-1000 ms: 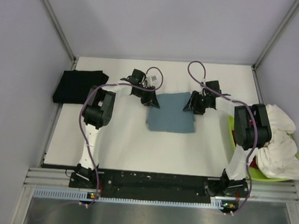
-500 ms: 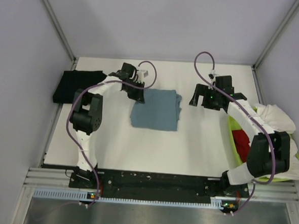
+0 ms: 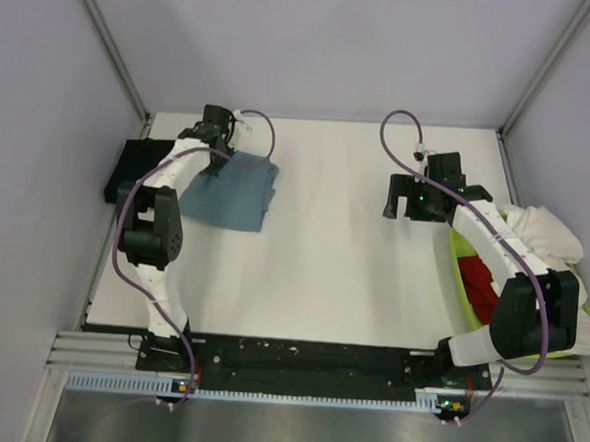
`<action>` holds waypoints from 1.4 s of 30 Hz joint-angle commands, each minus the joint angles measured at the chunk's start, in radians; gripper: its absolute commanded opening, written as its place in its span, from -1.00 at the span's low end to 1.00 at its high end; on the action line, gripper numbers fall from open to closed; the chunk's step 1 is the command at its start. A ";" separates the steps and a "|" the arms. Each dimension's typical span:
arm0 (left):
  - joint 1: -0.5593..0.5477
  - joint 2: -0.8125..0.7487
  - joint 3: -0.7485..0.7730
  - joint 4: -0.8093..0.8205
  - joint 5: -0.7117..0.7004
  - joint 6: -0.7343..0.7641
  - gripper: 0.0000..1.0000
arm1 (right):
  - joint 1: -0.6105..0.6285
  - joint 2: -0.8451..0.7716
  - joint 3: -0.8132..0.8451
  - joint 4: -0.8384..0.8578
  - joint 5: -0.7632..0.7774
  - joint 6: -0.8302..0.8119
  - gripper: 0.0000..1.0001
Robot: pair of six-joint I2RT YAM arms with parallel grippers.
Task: Fold and stack the t-shirts
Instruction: Put the neatly folded tshirt into the corner of the board with the left arm
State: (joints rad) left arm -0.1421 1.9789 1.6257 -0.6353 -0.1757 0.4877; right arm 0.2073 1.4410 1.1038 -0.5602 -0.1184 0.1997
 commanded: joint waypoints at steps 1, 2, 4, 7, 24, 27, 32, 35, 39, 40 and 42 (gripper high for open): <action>0.030 -0.101 0.020 0.160 -0.306 0.244 -1.00 | 0.006 -0.004 0.001 -0.004 0.028 -0.029 0.97; 0.039 -0.104 0.022 0.175 -0.324 0.273 -1.00 | 0.004 -0.004 0.001 -0.004 0.029 -0.032 0.97; 0.061 -0.112 0.022 0.216 -0.361 0.331 -1.00 | 0.004 -0.005 0.001 -0.006 0.034 -0.034 0.97; 0.093 -0.129 0.011 0.295 -0.404 0.406 -1.00 | 0.006 -0.005 0.001 -0.006 0.037 -0.039 0.98; 0.222 -0.123 0.065 0.396 -0.371 0.611 -1.00 | 0.006 0.007 0.010 -0.009 0.040 -0.052 0.98; 0.243 -0.065 0.072 0.410 -0.364 0.630 -1.00 | 0.006 0.006 0.013 -0.010 0.028 -0.054 0.97; 0.289 0.067 0.118 0.546 -0.387 0.696 0.13 | 0.007 0.002 0.010 -0.014 0.023 -0.059 0.97; 0.305 0.168 0.199 0.690 -0.473 0.744 0.97 | 0.007 0.007 0.013 -0.014 0.016 -0.057 0.97; 0.271 0.172 0.301 0.547 -0.487 0.625 0.98 | 0.007 0.004 0.011 -0.014 0.010 -0.057 0.97; 0.254 0.141 0.275 0.496 -0.461 0.571 0.97 | 0.009 0.002 0.008 -0.017 0.011 -0.057 0.97; 0.213 0.057 0.179 0.415 -0.389 0.487 0.91 | 0.012 0.004 0.002 -0.015 0.013 -0.059 0.97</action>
State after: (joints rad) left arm 0.1493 2.2044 1.8534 -0.1364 -0.6235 1.1316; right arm 0.2092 1.4502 1.1038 -0.5777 -0.0978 0.1555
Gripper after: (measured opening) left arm 0.979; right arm 0.987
